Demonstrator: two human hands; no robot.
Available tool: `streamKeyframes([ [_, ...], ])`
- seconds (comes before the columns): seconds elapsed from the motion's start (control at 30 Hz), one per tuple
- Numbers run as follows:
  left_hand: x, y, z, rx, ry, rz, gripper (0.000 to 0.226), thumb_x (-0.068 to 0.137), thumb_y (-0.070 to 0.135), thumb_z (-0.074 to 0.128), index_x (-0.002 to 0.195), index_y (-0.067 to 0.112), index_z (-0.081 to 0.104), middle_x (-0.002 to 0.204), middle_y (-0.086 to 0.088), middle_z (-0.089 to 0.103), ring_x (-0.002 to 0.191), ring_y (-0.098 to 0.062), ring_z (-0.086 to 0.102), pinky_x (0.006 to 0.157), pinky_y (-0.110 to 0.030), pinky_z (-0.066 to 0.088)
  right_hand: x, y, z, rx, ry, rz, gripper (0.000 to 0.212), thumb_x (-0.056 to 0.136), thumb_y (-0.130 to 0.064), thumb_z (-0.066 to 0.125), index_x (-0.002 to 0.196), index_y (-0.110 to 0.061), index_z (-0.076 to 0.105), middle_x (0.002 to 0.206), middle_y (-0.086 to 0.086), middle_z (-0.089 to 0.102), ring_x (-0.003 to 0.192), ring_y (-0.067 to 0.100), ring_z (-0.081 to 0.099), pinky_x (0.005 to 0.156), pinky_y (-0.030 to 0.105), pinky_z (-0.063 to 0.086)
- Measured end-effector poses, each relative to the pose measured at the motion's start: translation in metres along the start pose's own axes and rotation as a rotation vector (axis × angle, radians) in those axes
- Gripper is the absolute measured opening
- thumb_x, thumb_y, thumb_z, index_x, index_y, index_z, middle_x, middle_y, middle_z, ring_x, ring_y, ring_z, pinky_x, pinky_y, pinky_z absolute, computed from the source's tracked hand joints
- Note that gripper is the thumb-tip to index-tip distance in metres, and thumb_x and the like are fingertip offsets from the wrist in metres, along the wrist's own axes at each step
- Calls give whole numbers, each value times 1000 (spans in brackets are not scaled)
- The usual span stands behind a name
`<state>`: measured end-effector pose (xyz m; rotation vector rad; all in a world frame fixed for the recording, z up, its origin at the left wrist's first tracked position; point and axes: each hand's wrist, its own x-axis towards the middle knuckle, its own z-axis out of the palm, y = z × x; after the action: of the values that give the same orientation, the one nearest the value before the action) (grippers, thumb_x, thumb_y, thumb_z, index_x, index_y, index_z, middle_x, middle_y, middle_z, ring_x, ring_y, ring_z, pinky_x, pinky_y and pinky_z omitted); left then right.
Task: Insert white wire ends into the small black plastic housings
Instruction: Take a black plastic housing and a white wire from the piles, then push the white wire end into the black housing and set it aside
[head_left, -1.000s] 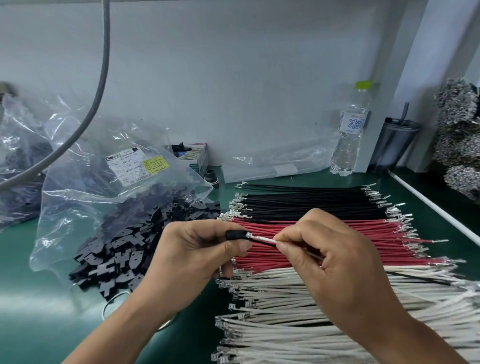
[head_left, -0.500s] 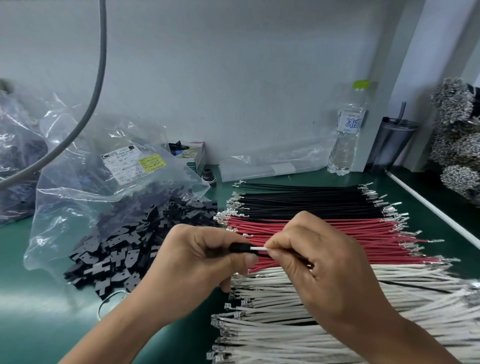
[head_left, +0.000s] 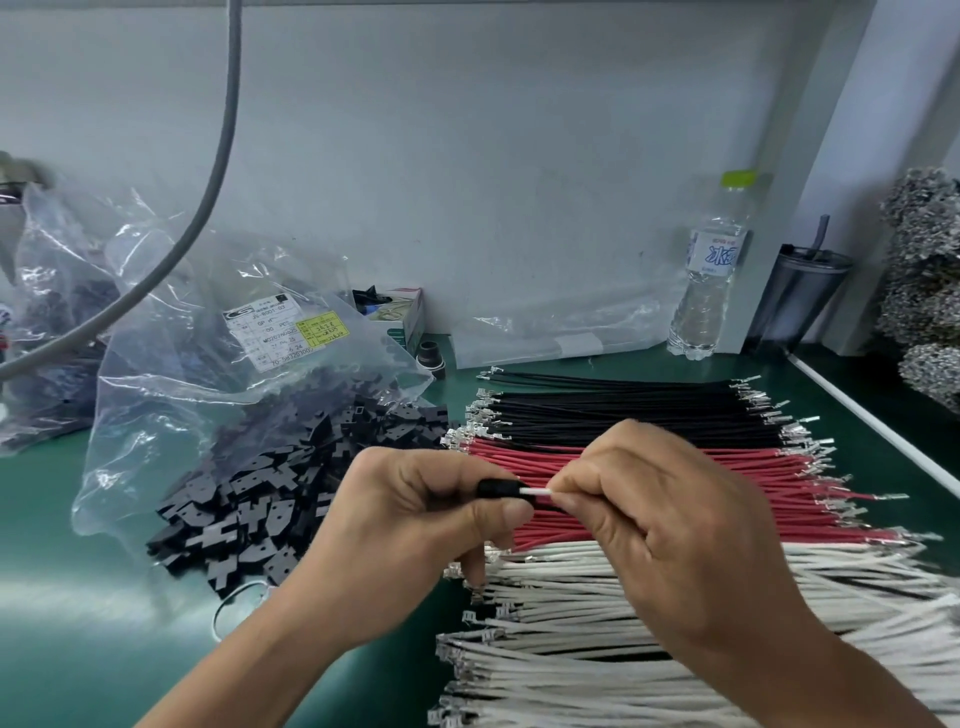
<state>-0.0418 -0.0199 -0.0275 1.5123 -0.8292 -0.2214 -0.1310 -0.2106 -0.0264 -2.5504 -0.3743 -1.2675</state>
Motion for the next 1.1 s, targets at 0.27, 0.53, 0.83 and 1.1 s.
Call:
streamKeyframes([
  [0.27, 7, 0, -25, -56, 295, 18, 27, 76, 32, 79, 103, 26, 81, 90, -8, 80, 71, -16, 74, 58, -19, 56, 7, 19, -26, -177, -128, 153, 30, 99, -44, 47, 100, -27, 71, 79, -16, 56, 67, 5, 55, 53, 19, 40],
  [0.53, 7, -19, -55, 1114, 152, 99, 11, 81, 42, 81, 92, 43, 79, 88, 30, 61, 71, 6, 60, 56, -17, 47, 27, 81, -111, -362, -34, 223, 18, 105, -43, 47, 102, -38, 63, 84, -25, 50, 72, 4, 49, 60, 34, 45],
  [0.83, 19, -51, -75, 1262, -40, -38, 48, 50, 32, 95, 71, 57, 60, 92, 42, 41, 65, 3, 53, 46, -25, 53, -127, 226, -178, -670, -444, 738, 22, 88, -14, 72, 96, -34, 73, 80, -15, 55, 78, 17, 61, 70, 45, 54],
  [1.1, 18, -44, -68, 1278, 32, -136, 51, 55, 34, 94, 63, 48, 46, 80, 27, 45, 64, -7, 55, 48, -32, 54, -119, 222, -172, -752, -408, 731, 30, 71, -12, 77, 89, -36, 78, 82, -20, 53, 83, 22, 63, 72, 44, 57],
])
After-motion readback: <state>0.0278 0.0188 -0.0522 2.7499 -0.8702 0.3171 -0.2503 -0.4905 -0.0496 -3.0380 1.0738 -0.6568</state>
